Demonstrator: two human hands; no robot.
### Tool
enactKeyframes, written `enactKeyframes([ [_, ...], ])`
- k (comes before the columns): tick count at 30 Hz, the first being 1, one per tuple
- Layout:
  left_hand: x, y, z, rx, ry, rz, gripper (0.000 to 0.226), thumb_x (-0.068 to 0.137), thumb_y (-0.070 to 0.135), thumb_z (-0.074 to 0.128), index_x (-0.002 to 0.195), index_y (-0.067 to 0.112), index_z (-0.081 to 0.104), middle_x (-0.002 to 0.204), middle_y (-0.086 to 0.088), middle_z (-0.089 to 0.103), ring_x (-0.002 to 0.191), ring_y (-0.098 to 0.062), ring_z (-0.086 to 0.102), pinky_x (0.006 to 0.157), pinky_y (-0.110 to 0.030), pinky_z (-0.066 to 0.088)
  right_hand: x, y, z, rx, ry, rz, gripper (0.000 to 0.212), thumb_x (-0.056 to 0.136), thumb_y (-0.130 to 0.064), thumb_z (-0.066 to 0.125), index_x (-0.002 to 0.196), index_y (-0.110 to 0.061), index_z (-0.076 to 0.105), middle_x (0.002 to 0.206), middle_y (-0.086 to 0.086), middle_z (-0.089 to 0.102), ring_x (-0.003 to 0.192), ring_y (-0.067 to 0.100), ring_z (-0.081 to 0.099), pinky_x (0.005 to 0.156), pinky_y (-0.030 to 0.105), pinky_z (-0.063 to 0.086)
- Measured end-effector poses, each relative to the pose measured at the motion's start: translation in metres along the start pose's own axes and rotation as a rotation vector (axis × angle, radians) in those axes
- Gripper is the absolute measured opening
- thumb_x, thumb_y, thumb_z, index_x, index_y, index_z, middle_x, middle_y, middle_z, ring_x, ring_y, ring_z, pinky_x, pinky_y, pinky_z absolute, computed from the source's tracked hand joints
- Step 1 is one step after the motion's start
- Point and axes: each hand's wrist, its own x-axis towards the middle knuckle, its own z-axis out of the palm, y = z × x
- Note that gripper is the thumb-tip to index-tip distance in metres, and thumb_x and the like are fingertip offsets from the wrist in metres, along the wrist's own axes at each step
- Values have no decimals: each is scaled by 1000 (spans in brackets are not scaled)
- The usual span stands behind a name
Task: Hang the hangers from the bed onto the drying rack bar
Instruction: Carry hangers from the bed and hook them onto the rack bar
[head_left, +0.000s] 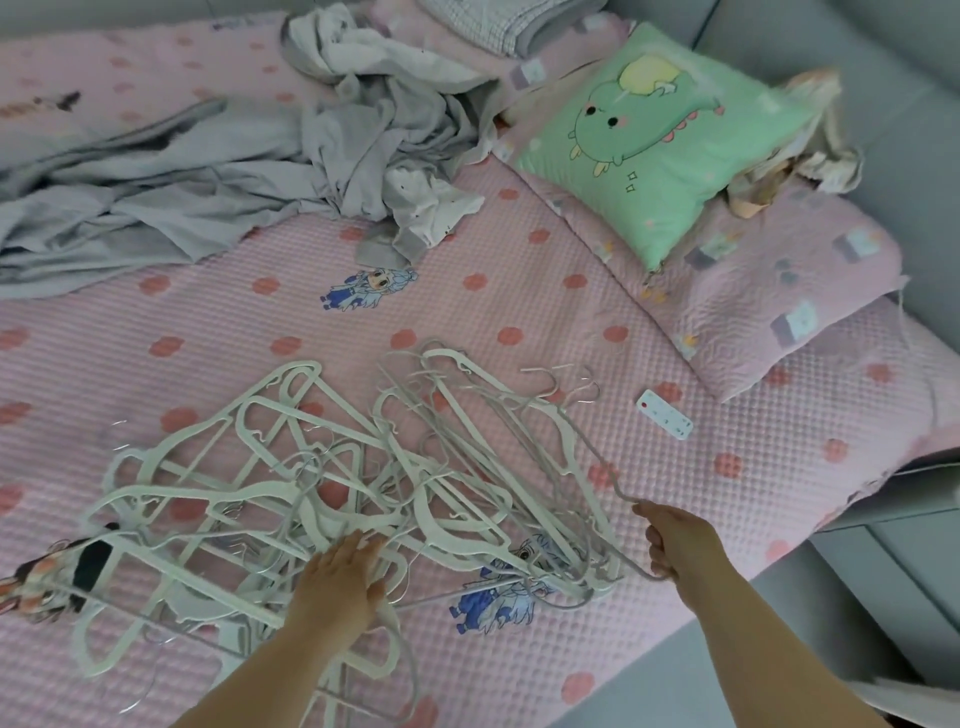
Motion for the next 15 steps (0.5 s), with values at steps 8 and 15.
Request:
enactKeyframes([
  [8,7,79,-83,-369,268,246,38,98,25,36,134,15,44,139,0,47,127,-16,45,102,-25,33,-51,-46,-42,7,20,-246,24,90,-6,52,69,-11,64,41,-4,36,30,3,26,33,12,20],
  [15,-32,213,-139,-761,-18,477,35,99,31,33,101,9,60,103,-9,60,97,-22,58,70,-20,42,-124,-45,-101,-107,131,-344,21,87,-14,56,71,-5,65,47,0,36,38,7,26,38,9,24],
])
